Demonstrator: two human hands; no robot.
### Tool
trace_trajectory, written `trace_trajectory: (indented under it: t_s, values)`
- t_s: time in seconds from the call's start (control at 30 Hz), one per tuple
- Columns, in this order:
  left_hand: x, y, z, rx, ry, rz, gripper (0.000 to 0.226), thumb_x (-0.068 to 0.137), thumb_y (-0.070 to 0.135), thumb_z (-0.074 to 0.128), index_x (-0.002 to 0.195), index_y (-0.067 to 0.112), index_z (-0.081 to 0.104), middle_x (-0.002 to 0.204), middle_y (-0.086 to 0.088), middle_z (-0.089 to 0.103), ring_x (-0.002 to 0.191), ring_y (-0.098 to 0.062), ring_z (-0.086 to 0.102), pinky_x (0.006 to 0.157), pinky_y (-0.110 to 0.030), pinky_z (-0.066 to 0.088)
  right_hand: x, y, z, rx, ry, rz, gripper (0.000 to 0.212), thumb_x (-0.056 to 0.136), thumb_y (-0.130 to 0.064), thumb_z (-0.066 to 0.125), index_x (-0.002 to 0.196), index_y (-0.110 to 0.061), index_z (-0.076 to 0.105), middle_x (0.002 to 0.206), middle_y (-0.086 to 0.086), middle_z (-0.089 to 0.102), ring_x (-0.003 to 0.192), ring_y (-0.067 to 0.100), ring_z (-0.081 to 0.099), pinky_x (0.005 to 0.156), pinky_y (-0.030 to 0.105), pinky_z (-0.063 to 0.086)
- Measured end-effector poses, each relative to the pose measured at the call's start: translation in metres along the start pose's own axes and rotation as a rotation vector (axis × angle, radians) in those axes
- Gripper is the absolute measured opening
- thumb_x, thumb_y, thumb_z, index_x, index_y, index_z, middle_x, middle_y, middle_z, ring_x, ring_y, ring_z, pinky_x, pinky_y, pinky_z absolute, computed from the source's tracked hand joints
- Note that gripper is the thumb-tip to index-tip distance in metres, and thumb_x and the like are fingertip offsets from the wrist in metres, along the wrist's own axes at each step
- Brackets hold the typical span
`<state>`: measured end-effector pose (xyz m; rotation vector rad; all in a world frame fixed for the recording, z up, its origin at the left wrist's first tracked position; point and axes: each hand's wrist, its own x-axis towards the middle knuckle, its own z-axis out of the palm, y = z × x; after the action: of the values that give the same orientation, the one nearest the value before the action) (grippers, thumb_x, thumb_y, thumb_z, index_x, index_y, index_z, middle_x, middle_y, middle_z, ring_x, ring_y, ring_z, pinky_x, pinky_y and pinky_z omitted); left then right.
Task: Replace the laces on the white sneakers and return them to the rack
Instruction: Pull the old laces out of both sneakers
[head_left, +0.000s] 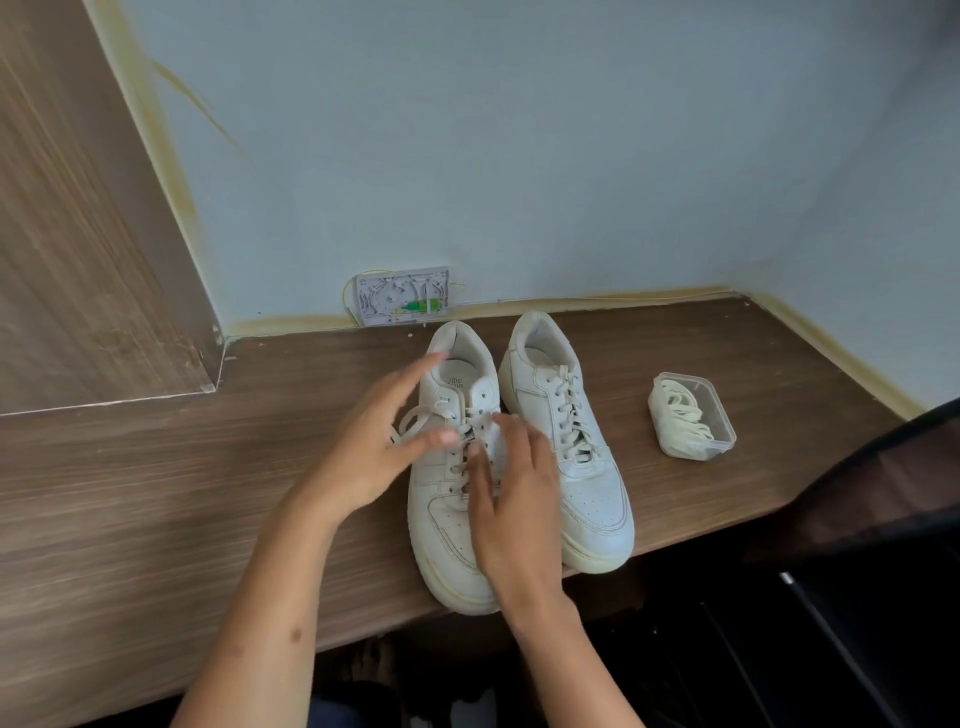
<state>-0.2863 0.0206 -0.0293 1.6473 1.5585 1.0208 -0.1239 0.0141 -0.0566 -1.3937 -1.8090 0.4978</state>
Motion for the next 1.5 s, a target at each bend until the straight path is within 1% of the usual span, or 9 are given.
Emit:
trace_trajectory:
  t_s: [0.13,0.37,0.47,0.6,0.9,1.1,1.23,1.37,1.5]
  values:
    - [0.005,-0.003,0.01,0.115,-0.018,0.017,0.076,0.061,0.053,0.082,0.126,0.059,0.044,0.149,0.018,0.029,0.137,-0.003,0.03,0.111,-0.034,0.032,0.016,0.007,-0.002,0.063,0.024,-0.032,0.034,0.102,-0.026,0.043,0.134,-0.033,0.05,0.137,-0.003,0.042,0.13,0.015,0.04,0.105,0.042,0.042]
    - [0.008,0.001,0.013,0.055,0.096,0.033,0.069,0.051,0.034,0.093,0.102,0.043,0.047,0.116,0.022,0.048,0.105,0.0,0.051,0.079,-0.015,0.044,0.032,0.011,0.001,-0.075,-0.055,-0.157,0.034,0.099,-0.019,0.051,0.128,-0.036,0.058,0.141,0.001,0.037,0.133,0.021,0.032,0.108,0.043,0.036]
    - [0.007,0.0,0.014,0.073,0.086,0.035,0.068,0.055,0.031,0.092,0.103,0.045,0.045,0.117,0.019,0.051,0.107,-0.009,0.053,0.085,-0.028,0.049,0.036,0.01,0.008,-0.145,-0.089,-0.189,0.032,0.1,-0.022,0.05,0.129,-0.033,0.058,0.144,0.005,0.035,0.133,0.025,0.029,0.106,0.04,0.037]
    - [0.007,-0.001,0.015,0.039,0.09,0.024,0.072,0.052,0.028,0.093,0.104,0.044,0.047,0.115,0.017,0.054,0.107,-0.012,0.056,0.087,-0.042,0.052,0.043,0.004,0.01,0.025,-0.104,-0.085,0.021,0.099,-0.023,0.054,0.115,-0.027,0.067,0.143,-0.001,0.033,0.132,0.018,0.023,0.099,0.02,0.025]
    - [0.01,-0.005,0.014,-0.002,0.071,0.023,0.073,0.046,0.038,0.095,0.104,0.045,0.05,0.12,0.023,0.049,0.113,-0.011,0.055,0.091,-0.04,0.05,0.043,-0.001,-0.002,0.524,0.111,0.184,0.017,0.094,-0.006,0.057,0.09,-0.022,0.063,0.121,-0.007,0.041,0.124,0.01,0.038,0.109,0.035,0.036]
    - [0.008,-0.01,0.016,0.006,0.046,0.083,0.077,0.051,0.044,0.09,0.116,0.05,0.05,0.129,0.032,0.04,0.12,0.007,0.041,0.096,-0.012,0.039,0.041,-0.004,-0.006,0.197,0.132,-0.055,0.024,0.099,-0.028,0.047,0.116,-0.037,0.061,0.133,-0.013,0.039,0.124,0.008,0.027,0.097,0.01,0.026]
    - [0.009,-0.015,0.018,0.028,0.055,0.109,0.086,0.049,0.055,0.083,0.125,0.055,0.045,0.139,0.024,0.039,0.127,0.005,0.04,0.106,-0.03,0.039,0.041,0.003,0.0,-0.061,-0.027,-0.129,0.029,0.101,-0.031,0.049,0.126,-0.038,0.059,0.148,-0.004,0.031,0.132,0.016,0.017,0.106,0.029,0.028]
    - [0.009,-0.015,0.017,0.024,0.05,0.11,0.086,0.051,0.048,0.086,0.125,0.056,0.043,0.143,0.018,0.038,0.129,0.005,0.039,0.102,-0.014,0.036,0.04,0.003,0.004,-0.155,-0.053,-0.127,0.033,0.101,-0.032,0.048,0.133,-0.037,0.053,0.15,-0.001,0.033,0.135,0.023,0.018,0.109,0.044,0.035]
    - [0.009,-0.015,0.017,0.021,0.06,0.122,0.086,0.053,0.034,0.092,0.121,0.056,0.046,0.137,0.023,0.04,0.125,0.008,0.04,0.097,-0.012,0.035,0.041,0.003,0.005,-0.175,0.032,-0.149,0.021,0.095,-0.023,0.06,0.115,-0.028,0.065,0.14,0.0,0.044,0.129,0.022,0.026,0.099,0.043,0.045]
